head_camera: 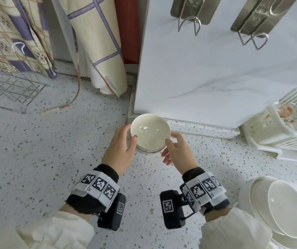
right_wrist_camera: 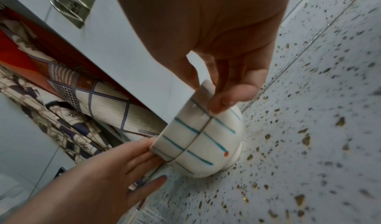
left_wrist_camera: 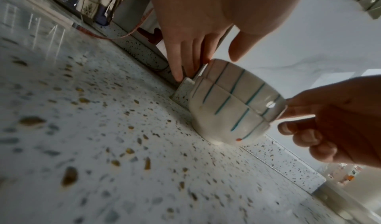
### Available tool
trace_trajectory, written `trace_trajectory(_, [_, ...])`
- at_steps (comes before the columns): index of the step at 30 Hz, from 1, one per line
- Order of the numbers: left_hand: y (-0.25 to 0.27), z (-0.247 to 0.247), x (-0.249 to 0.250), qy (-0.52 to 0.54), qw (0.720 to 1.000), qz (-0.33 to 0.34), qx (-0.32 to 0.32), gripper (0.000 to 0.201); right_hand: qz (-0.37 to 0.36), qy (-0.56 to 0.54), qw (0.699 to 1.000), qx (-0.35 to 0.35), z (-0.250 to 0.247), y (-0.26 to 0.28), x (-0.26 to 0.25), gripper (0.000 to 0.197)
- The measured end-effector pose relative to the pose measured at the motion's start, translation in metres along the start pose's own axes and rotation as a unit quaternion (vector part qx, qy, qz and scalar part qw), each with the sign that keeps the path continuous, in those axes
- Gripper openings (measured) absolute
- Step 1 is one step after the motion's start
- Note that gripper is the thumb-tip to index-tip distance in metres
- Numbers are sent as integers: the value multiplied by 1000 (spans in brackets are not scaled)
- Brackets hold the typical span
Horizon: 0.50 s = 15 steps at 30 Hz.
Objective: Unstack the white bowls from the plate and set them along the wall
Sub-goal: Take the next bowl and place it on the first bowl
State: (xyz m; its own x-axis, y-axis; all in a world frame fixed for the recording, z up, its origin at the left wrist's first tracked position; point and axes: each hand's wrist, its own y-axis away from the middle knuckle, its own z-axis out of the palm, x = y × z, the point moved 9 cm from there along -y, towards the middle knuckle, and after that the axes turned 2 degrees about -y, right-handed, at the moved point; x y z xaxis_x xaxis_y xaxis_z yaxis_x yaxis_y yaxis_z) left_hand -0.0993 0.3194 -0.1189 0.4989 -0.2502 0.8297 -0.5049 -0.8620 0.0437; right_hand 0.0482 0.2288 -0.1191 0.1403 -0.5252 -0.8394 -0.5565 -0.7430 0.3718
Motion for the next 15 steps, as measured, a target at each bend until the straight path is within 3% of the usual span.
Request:
trace_trajectory(4, [14, -12, 27, -11, 995, 54, 79, 33, -21, 1, 1000, -7, -25, 21, 6, 37])
trace_trajectory(11, [55, 26, 79, -1, 991, 110, 73, 33, -51, -8, 998, 31, -105, 71, 33, 27])
trace_trajectory(15, [78, 71, 106, 30, 993, 106, 40, 32, -73, -12, 994, 82, -159, 100, 51, 25])
